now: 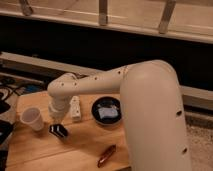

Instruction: Knock the eraser over

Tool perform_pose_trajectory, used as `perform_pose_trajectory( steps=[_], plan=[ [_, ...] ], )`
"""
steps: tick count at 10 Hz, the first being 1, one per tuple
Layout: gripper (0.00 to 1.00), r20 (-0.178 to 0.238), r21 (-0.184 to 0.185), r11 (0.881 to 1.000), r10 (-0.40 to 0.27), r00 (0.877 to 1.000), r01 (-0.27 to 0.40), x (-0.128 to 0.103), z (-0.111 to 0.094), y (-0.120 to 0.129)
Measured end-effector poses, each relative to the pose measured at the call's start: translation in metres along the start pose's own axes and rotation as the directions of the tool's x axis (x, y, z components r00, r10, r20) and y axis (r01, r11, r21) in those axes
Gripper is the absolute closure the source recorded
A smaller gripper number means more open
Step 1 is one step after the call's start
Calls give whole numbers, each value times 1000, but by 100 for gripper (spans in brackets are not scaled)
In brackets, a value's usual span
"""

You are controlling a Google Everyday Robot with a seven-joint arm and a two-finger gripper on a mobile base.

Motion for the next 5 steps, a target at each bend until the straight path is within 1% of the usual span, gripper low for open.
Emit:
perform_pose_trajectory(
  steps=[5],
  plan=[
    [80,-20,15,1000,6,1000,-6,3,0,0]
  ],
)
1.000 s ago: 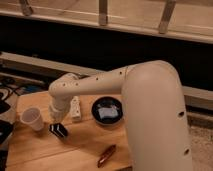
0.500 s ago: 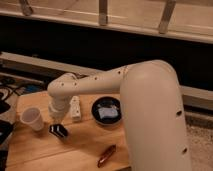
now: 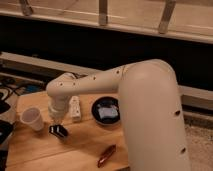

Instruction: Knock the eraser over

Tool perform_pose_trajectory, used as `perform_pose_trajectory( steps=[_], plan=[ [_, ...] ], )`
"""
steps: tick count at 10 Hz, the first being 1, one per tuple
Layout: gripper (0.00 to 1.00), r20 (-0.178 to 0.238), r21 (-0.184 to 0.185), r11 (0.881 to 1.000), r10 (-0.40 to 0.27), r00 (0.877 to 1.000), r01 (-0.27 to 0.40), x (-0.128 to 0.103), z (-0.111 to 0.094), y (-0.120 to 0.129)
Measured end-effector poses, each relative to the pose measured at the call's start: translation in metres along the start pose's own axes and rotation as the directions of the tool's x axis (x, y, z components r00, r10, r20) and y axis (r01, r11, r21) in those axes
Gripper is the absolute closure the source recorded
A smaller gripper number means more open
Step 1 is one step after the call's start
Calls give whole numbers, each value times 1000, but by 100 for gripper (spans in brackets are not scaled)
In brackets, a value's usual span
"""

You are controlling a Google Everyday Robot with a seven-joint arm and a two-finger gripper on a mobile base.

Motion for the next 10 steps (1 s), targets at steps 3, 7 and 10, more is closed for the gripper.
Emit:
perform_pose_trajectory(
  steps=[3,7,10],
  plan=[
    [80,-7,8,1000,-2,1000,2,1,1,3],
    [80,-16,26,1000,-3,1000,3,1,2,5],
    [80,-13,32,999,-8,1000,9,1,3,6]
  ],
)
